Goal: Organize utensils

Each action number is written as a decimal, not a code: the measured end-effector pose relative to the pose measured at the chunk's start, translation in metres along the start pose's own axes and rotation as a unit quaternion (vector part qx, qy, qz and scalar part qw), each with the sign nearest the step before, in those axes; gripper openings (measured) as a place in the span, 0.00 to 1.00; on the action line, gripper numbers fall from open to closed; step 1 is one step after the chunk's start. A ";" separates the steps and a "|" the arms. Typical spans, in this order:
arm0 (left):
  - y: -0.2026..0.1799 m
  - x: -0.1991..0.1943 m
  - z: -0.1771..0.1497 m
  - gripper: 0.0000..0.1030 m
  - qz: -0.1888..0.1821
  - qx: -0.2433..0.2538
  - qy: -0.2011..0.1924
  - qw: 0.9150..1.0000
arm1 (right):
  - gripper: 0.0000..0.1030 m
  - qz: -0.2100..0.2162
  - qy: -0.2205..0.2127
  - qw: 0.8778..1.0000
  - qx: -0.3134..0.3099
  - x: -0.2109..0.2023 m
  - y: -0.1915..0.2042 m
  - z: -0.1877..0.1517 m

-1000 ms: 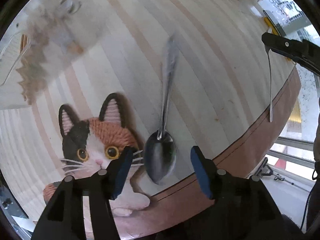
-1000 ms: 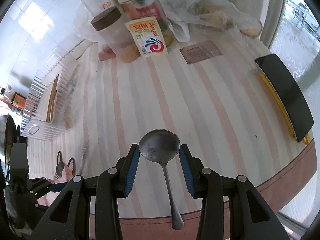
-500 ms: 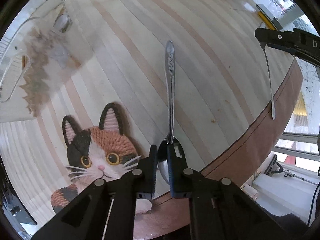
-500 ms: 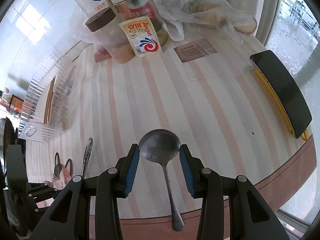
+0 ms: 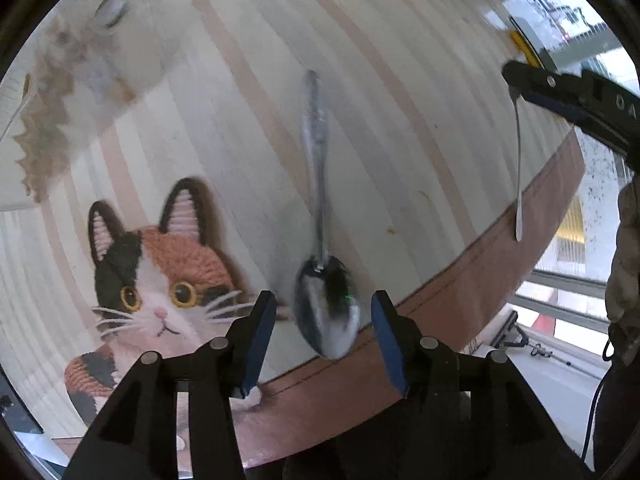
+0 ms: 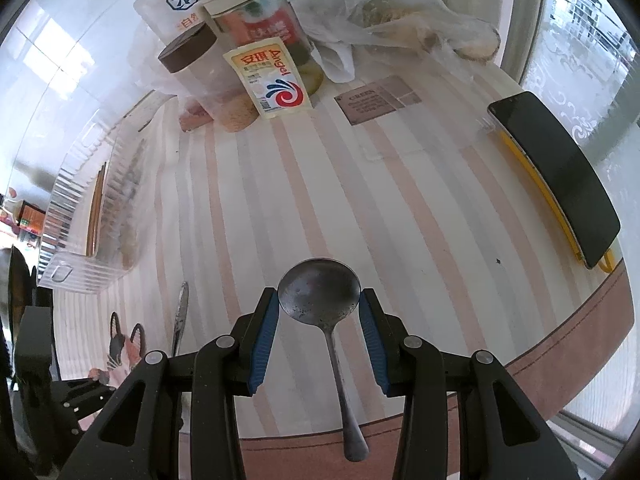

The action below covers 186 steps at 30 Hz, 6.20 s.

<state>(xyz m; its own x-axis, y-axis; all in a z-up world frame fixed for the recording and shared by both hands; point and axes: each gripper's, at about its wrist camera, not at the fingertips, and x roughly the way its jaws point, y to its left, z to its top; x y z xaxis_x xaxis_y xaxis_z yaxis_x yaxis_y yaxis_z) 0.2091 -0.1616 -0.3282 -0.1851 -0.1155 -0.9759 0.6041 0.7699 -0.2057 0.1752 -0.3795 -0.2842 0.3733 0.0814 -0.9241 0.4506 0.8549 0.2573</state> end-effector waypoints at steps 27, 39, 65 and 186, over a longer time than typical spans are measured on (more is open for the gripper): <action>-0.033 -0.065 0.003 0.32 0.121 0.031 -0.077 0.989 | 0.42 -0.003 -0.014 1.000 0.009 -0.012 -0.012 0.004; -0.036 -0.156 0.037 0.32 0.122 0.002 -0.189 0.974 | 0.42 -0.001 -0.033 0.999 -0.014 -0.034 0.016 0.028; 0.166 -0.231 0.070 0.32 0.021 -0.219 -0.235 0.947 | 0.42 0.159 -0.015 0.980 -0.121 -0.024 0.259 0.155; 0.021 -0.354 -0.226 1.00 0.229 -0.233 -0.414 0.850 | 1.00 -0.024 -0.244 0.948 -0.205 -0.322 0.217 -0.107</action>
<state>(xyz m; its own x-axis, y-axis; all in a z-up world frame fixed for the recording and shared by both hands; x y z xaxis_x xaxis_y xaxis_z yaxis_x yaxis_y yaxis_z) 0.1119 0.0374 0.0293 0.7126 0.0099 -0.7015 0.0582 0.9956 0.0731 0.0657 -0.1656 0.0387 0.7358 -0.1238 -0.6658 0.1613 0.9869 -0.0053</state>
